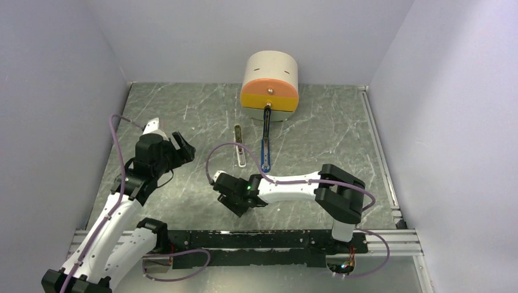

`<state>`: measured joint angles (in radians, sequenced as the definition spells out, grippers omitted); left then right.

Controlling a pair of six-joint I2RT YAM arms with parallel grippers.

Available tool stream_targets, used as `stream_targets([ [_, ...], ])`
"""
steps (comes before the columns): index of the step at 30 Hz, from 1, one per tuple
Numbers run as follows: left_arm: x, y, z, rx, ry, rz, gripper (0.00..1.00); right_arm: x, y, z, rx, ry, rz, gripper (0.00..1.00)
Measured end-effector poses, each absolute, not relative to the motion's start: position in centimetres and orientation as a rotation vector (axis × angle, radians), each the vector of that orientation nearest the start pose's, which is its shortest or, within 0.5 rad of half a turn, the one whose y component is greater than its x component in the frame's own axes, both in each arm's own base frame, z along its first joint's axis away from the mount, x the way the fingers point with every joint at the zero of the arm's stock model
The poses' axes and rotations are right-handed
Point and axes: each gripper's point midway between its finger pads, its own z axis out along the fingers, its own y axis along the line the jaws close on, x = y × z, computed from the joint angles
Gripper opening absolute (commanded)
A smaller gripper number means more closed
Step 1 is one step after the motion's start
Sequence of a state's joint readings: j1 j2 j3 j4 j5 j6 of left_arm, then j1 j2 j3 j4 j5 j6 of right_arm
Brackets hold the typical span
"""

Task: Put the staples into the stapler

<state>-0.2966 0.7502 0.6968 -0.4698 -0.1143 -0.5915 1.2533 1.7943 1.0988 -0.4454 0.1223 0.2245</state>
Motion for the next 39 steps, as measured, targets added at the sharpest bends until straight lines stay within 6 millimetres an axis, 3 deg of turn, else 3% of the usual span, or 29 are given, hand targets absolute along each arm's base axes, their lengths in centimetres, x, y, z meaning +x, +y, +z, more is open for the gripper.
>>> stream_targets([
  [3, 26.2, -8.2, 18.4, -0.383, 2.086, -0.41, 0.81, 12.8, 34.9, 1.7, -1.292, 2.403, 0.275, 0.62],
  [9, 26.1, -8.1, 18.4, -0.386, 2.086, -0.405, 0.81, 13.7, 34.4, 2.6, -1.082, 2.457, 0.223, 0.57],
  [17, 26.0, -8.1, 18.6, -0.385, 2.078, -0.408, 0.81, 14.7, 34.3, 3.3, -0.713, 2.547, 0.184, 0.59],
  [31, 25.8, -8.3, 17.5, -0.377, 2.131, -0.404, 0.81, 14.0, 33.5, 1.5, -0.676, 2.621, 0.108, 0.57],
  [34, 25.6, -8.3, 17.2, -0.374, 2.144, -0.399, 0.81, 13.9, 33.5, 1.5, -0.678, 2.624, 0.105, 0.51],
  [39, 25.4, -8.3, 17.5, -0.371, 2.139, -0.406, 0.81, 13.7, 33.0, 1.5, -0.678, 2.632, 0.091, 0.3],
])
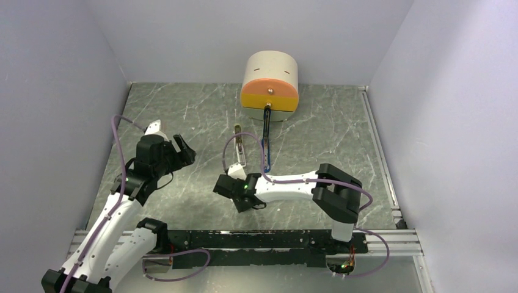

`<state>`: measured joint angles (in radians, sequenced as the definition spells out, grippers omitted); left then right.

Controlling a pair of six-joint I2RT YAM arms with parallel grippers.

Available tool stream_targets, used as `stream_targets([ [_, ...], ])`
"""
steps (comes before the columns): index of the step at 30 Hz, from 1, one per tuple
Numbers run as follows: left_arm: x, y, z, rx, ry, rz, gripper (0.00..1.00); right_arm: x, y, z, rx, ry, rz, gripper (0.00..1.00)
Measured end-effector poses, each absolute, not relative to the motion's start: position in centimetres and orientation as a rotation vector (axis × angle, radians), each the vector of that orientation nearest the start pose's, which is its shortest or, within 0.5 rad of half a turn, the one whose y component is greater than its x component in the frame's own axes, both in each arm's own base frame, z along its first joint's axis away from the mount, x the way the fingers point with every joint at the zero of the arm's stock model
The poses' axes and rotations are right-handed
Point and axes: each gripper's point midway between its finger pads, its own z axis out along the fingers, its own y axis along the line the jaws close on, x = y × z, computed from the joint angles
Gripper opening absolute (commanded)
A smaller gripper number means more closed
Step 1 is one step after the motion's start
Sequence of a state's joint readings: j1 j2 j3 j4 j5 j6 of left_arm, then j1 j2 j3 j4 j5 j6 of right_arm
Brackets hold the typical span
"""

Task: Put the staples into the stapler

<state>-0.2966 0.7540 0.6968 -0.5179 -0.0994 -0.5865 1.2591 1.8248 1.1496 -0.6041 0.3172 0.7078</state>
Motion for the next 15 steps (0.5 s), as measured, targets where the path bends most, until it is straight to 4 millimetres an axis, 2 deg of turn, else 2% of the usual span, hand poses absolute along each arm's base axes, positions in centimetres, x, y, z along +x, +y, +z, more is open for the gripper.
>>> stream_targets([
  [3, 25.29, -8.37, 17.61, -0.369, 2.134, -0.412, 0.81, 13.44, 32.61, 1.44, -0.681, 2.642, 0.086, 0.29],
  [12, 25.01, -8.46, 17.69, -0.341, 2.14, -0.415, 0.81, 13.2, 32.71, 1.41, -0.649, 2.66, 0.101, 0.46],
  [15, 24.84, -8.48, 17.69, -0.325, 2.149, -0.412, 0.81, 13.21, 32.74, 1.42, -0.626, 2.664, 0.103, 0.48],
])
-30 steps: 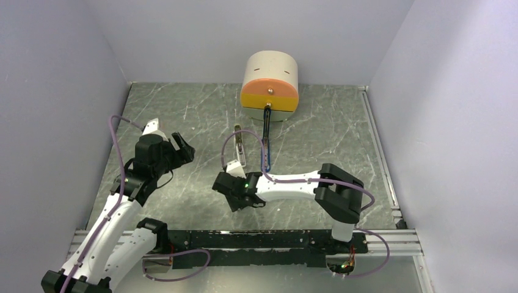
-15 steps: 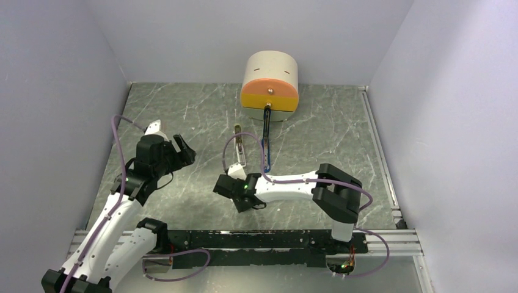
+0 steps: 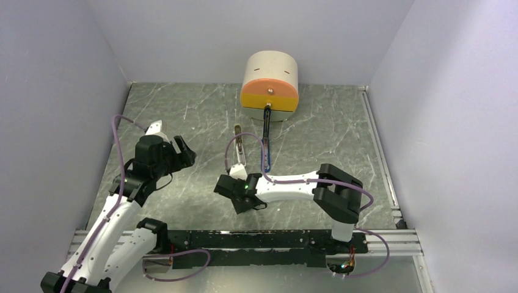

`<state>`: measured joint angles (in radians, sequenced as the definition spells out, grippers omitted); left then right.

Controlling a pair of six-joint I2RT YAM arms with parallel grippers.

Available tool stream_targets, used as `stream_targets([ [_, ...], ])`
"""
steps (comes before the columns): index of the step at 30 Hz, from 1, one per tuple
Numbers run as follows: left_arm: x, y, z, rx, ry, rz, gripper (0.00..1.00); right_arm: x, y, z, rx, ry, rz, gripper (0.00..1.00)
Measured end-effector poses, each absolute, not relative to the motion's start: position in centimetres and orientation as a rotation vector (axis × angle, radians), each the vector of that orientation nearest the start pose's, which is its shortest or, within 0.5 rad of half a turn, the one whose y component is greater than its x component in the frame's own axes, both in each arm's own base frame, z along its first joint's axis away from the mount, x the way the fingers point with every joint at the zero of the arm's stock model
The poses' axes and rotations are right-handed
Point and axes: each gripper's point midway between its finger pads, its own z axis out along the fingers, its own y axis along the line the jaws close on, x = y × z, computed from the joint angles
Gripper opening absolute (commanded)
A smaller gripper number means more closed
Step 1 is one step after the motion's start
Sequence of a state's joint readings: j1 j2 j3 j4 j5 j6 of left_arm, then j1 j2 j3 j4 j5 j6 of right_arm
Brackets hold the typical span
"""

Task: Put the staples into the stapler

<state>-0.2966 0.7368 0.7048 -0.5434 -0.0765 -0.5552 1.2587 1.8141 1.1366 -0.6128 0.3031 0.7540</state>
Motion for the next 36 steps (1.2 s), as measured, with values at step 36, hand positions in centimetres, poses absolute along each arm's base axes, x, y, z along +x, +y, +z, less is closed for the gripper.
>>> stream_targets([
  [36, 23.9, -9.3, 19.0, -0.226, 2.118, -0.476, 0.82, 11.9, 29.5, 2.1, -0.745, 2.622, 0.12, 0.53],
])
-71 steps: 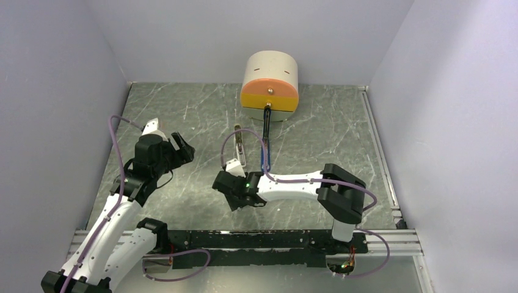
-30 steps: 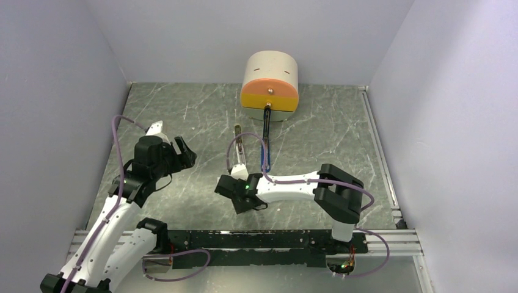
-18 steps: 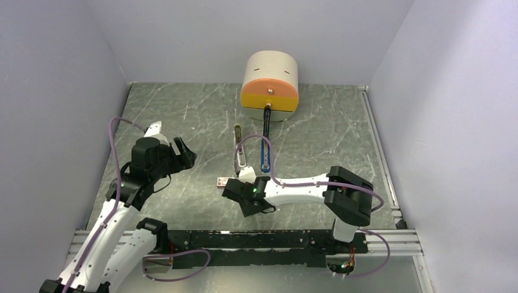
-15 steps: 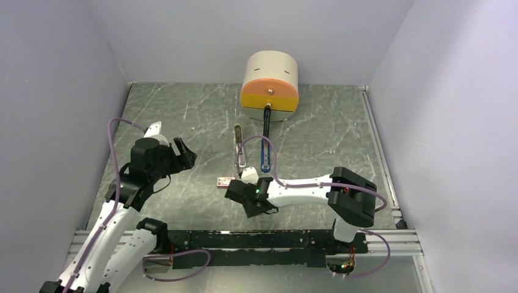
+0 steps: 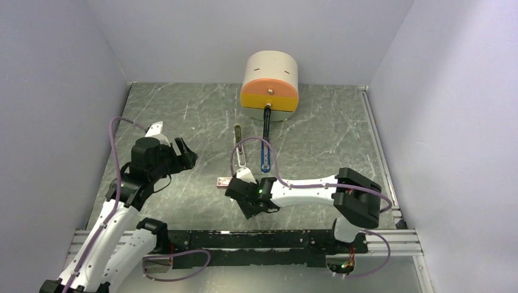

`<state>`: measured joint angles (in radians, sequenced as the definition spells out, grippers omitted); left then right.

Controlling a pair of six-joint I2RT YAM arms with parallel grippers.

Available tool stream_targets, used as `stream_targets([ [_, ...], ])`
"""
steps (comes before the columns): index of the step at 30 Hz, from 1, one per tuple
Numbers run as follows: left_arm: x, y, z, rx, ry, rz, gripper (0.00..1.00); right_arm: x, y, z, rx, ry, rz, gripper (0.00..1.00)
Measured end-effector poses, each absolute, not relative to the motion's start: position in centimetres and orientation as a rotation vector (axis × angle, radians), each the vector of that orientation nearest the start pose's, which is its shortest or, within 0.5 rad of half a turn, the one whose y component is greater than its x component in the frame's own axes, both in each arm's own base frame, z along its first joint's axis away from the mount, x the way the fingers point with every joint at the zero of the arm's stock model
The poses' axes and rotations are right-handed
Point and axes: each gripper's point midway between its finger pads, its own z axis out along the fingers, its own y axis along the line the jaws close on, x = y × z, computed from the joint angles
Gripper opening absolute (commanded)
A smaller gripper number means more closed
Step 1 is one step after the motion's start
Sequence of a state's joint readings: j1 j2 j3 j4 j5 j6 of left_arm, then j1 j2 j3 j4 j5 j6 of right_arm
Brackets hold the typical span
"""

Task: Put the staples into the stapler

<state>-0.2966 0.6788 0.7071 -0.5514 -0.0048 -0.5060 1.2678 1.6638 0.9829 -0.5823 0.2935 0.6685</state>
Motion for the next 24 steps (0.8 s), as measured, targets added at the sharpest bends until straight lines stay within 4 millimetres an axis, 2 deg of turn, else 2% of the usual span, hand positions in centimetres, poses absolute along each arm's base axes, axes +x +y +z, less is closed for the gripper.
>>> stream_targets([
  [7, 24.1, -9.4, 18.4, -0.222, 2.143, -0.465, 0.82, 12.5, 29.7, 2.7, -1.113, 2.519, 0.191, 0.51],
  [16, 24.0, -9.3, 18.7, -0.222, 2.132, -0.468, 0.82, 11.4, 29.5, 2.6, -1.657, 2.321, 0.318, 0.46],
  [20, 24.0, -9.2, 18.6, -0.225, 2.132, -0.462, 0.82, 11.2, 29.2, 1.9, -1.808, 2.245, 0.315, 0.47],
  [24, 24.1, -9.2, 18.6, -0.229, 2.131, -0.457, 0.82, 11.6, 29.2, 1.6, -1.871, 2.198, 0.298, 0.49],
])
